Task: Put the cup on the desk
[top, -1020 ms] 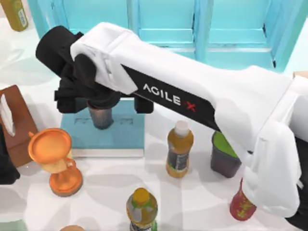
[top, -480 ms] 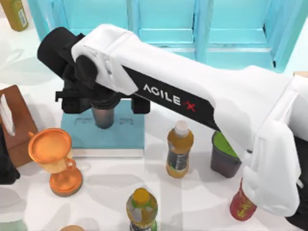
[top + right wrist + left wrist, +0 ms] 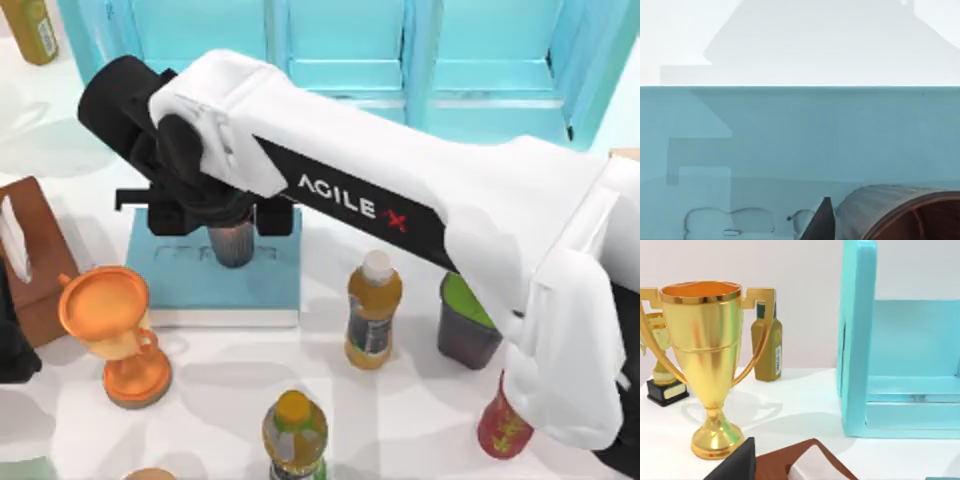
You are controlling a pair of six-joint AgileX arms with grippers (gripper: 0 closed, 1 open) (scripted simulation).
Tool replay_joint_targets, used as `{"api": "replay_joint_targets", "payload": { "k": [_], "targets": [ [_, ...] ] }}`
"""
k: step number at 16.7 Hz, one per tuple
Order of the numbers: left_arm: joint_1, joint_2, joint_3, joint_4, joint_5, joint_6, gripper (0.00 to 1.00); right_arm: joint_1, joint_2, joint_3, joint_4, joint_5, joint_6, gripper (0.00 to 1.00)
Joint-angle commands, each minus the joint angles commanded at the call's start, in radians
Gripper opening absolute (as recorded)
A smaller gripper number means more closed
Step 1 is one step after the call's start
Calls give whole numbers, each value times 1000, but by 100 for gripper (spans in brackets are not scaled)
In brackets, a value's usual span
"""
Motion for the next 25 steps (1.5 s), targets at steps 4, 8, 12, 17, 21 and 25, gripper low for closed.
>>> {"api": "replay_joint_targets", "payload": {
  "k": [4,8,12,17,21,25],
  "targets": [
    [0,0,0,0,0,0,100,0,0,0,0,0,0,0],
    [0,0,0,0,0,0,100,0,0,0,0,0,0,0],
    [0,0,0,0,0,0,100,6,6,16,-12,0,0,0],
    [0,0,0,0,0,0,100,11,71,219,-149,7,-2,0],
    [0,0,0,0,0,0,100,5,126,415,-280,4,-1,0],
    [0,0,0,0,0,0,100,2,144,480,-332,1,-1,0]
  ]
}}
